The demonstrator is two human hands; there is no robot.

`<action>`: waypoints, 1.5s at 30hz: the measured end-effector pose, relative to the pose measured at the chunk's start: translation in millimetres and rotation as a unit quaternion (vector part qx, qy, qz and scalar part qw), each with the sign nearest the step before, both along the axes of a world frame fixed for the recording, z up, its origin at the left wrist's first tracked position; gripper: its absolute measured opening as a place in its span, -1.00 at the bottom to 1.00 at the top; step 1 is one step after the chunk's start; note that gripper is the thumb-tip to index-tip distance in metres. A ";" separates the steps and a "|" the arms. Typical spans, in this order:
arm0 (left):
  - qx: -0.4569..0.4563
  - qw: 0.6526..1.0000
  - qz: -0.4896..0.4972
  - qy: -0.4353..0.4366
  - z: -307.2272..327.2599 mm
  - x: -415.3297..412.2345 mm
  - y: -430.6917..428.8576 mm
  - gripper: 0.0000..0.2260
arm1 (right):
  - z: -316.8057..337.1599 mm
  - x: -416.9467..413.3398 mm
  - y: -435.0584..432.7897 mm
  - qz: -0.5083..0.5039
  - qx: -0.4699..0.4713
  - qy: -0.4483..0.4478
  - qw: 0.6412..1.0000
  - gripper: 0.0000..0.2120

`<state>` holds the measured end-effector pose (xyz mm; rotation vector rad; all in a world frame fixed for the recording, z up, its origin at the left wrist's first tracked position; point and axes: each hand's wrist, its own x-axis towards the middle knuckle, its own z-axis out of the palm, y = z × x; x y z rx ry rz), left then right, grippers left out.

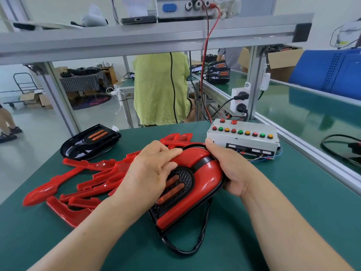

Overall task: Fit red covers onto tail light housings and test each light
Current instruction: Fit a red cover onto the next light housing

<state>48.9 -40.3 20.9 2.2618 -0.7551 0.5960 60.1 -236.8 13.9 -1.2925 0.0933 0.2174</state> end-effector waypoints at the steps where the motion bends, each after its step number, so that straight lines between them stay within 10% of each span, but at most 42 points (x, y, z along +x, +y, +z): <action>1: -0.001 1.000 -0.003 -0.001 -0.1 0.9 0.3 -0.70 | 0.5 -0.3 0.5 0.005 -0.001 -0.005 1.000 -0.60; 35: -0.063 0.996 0.063 0.024 5.8 12.1 7.0 -0.54 | -2.8 1.8 -7.5 -0.002 0.018 -0.016 1.000 -0.61; 38: -0.178 0.956 0.105 0.209 15.7 20.7 25.2 -0.36 | -2.6 3.0 -13.8 -0.009 0.040 -0.021 0.999 -0.71; 41: -0.267 0.840 -0.036 0.471 12.8 19.9 25.8 -0.44 | -4.0 4.0 -13.6 -0.010 0.056 -0.028 0.998 -0.77; 45: -0.358 0.739 -0.129 0.556 10.5 20.3 25.7 -0.48 | -3.9 4.6 -15.2 -0.022 0.063 -0.036 0.997 -0.67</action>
